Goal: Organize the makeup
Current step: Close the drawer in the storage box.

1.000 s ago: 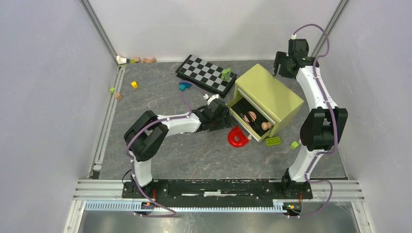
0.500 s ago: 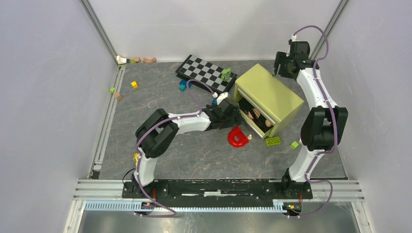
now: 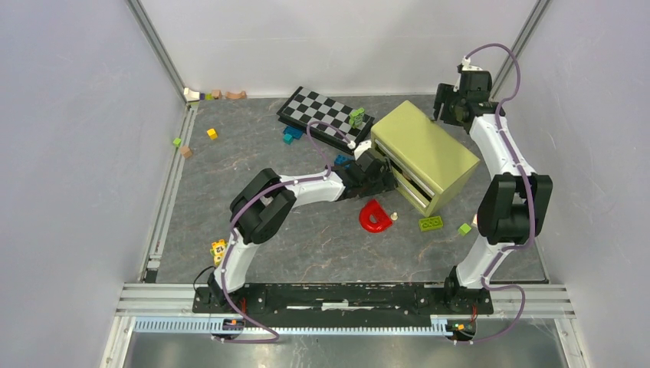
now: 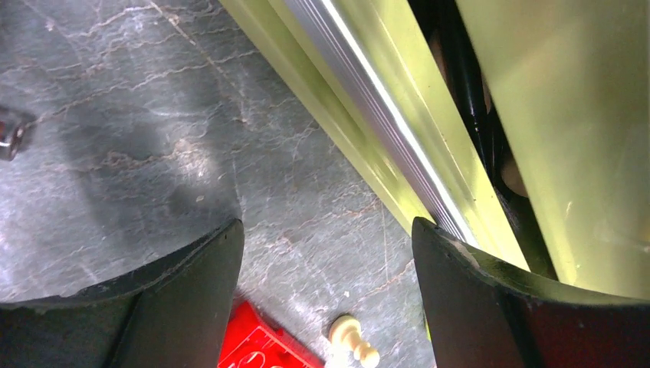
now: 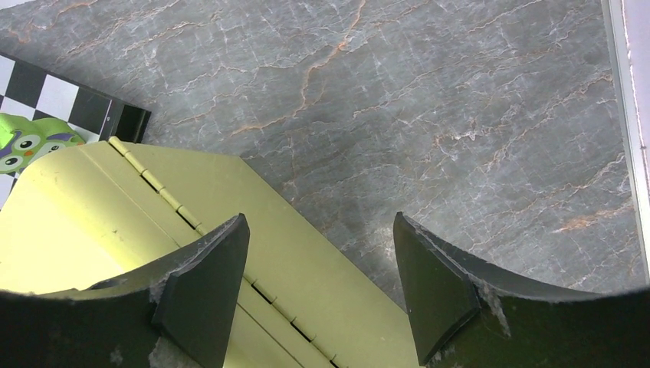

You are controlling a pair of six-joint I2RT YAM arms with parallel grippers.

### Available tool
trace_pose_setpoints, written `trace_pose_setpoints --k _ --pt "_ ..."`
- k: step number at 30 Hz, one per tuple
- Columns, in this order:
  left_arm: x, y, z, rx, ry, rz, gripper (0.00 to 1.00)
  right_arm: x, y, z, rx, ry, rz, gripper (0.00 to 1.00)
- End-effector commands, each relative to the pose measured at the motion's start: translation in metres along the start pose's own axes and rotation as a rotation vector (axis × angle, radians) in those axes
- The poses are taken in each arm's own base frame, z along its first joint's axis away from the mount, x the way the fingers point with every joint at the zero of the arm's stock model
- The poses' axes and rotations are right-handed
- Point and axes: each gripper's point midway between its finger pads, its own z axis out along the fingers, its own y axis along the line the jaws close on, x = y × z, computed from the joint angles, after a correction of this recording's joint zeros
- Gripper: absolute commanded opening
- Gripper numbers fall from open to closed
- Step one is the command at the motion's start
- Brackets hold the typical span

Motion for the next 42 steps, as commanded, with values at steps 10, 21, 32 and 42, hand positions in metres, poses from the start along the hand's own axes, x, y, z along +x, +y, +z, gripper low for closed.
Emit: trace_pose_setpoints --k 10,21,32,42 --pt "-0.004 -0.053 0.017 0.185 0.006 -0.087 0.87 0.065 0.019 -0.012 -0.095 0.214 -0.05 0.76" --pt "-0.02 -0.036 -0.035 0.162 -0.08 -0.045 0.87 0.052 0.012 -0.023 -0.05 0.156 -0.046 0.75" --pt "-0.032 -0.041 -0.115 0.348 -0.158 -0.029 0.89 0.071 0.007 -0.036 -0.042 0.187 -0.03 0.75" --pt "-0.023 -0.056 -0.138 0.579 -0.081 -0.038 0.88 0.092 -0.01 -0.069 -0.095 0.19 0.039 0.74"
